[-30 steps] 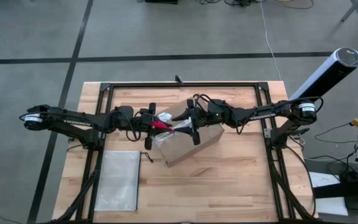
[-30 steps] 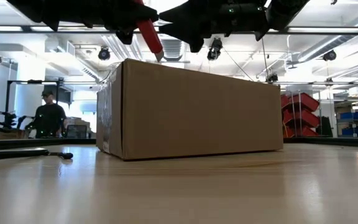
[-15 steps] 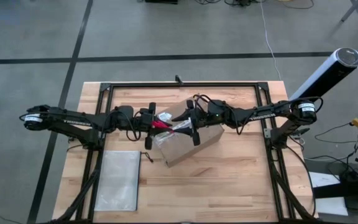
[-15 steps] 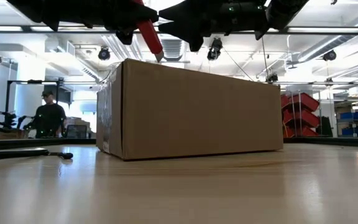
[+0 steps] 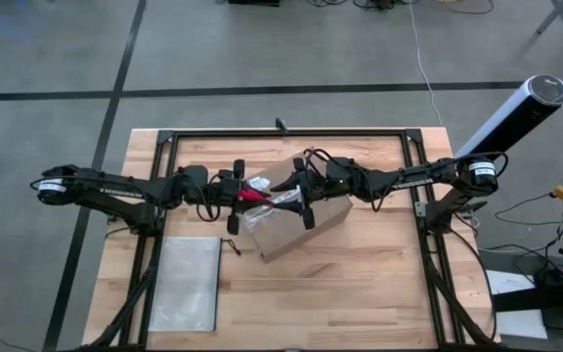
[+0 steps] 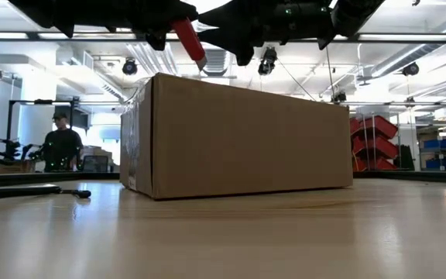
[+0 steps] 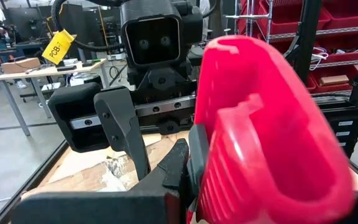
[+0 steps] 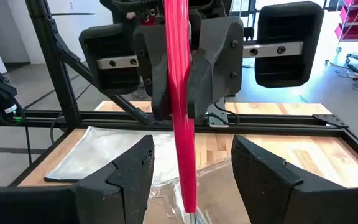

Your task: Unpack boxes

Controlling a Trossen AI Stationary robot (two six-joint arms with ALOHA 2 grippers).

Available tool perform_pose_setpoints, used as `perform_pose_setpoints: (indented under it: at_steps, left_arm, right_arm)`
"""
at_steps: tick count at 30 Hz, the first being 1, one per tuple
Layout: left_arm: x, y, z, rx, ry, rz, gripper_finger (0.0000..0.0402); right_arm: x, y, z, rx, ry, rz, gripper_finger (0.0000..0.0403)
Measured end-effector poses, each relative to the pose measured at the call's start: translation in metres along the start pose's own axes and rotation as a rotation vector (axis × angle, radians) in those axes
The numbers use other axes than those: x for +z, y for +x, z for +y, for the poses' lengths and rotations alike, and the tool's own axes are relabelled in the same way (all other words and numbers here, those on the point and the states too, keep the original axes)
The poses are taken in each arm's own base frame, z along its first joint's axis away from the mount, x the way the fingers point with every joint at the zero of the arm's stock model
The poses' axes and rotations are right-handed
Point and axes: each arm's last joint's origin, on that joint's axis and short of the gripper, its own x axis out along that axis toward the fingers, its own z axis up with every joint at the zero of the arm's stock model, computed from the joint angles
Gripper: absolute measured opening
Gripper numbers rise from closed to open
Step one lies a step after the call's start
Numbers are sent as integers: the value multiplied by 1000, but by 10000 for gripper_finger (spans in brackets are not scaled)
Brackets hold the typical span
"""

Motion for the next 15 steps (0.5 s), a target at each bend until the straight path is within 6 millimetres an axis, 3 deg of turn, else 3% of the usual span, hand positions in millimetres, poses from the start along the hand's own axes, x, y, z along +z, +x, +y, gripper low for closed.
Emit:
perform_pose_setpoints:
  at_steps: [15]
  left_arm:
    - [2,0,0,2,6,-25,32]
  right_arm:
    - [1,0,2,7,10,-15,190]
